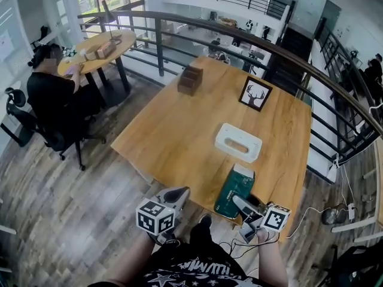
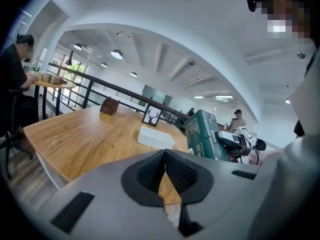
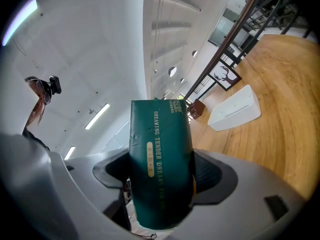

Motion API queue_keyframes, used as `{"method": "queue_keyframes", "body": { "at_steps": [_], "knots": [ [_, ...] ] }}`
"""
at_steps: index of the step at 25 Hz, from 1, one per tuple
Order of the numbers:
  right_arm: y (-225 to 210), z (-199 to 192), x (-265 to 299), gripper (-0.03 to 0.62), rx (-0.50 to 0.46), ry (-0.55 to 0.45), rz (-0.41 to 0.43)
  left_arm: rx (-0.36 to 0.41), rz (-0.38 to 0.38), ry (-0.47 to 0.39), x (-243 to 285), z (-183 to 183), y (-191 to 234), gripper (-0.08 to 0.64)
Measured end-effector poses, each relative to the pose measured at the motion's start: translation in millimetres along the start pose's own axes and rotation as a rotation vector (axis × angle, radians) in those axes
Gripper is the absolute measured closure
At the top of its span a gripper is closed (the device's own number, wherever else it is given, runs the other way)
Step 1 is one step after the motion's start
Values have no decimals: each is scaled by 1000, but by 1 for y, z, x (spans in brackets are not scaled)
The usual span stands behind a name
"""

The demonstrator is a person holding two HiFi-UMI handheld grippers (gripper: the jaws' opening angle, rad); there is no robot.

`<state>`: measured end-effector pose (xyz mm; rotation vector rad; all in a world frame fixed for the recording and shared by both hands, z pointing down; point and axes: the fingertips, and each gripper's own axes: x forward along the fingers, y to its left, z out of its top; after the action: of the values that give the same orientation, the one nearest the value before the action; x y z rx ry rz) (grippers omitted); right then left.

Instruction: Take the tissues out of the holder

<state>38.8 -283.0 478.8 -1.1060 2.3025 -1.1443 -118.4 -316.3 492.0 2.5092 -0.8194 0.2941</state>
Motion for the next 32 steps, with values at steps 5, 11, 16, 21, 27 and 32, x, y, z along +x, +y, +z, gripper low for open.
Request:
{"method": "queue_keyframes", "body": {
  "at_steps": [5,11,16,21,27,32],
  "knots": [
    [15,-14,-24,230,47,-62,-18,30,-35,-19,-21,-2,-20,546],
    [39,-38,-43,230,9,-59,-42,53,-90,-25,-39,-6,-41,546],
    [51,-37,-52,230,-42,-57,-55,76,-141,-49,-42,2,-65,546],
    [53,-41,-58,230,-39,-48,-26,88,-147,-46,-42,-3,-81,546],
    [41,-26,-85,230,-2,-50,9,69,-94,-65,-30,-5,-106,546],
    [36,-14,-127,230,-1,-44,18,64,-60,-91,-21,-9,-138,546]
  ]
}}
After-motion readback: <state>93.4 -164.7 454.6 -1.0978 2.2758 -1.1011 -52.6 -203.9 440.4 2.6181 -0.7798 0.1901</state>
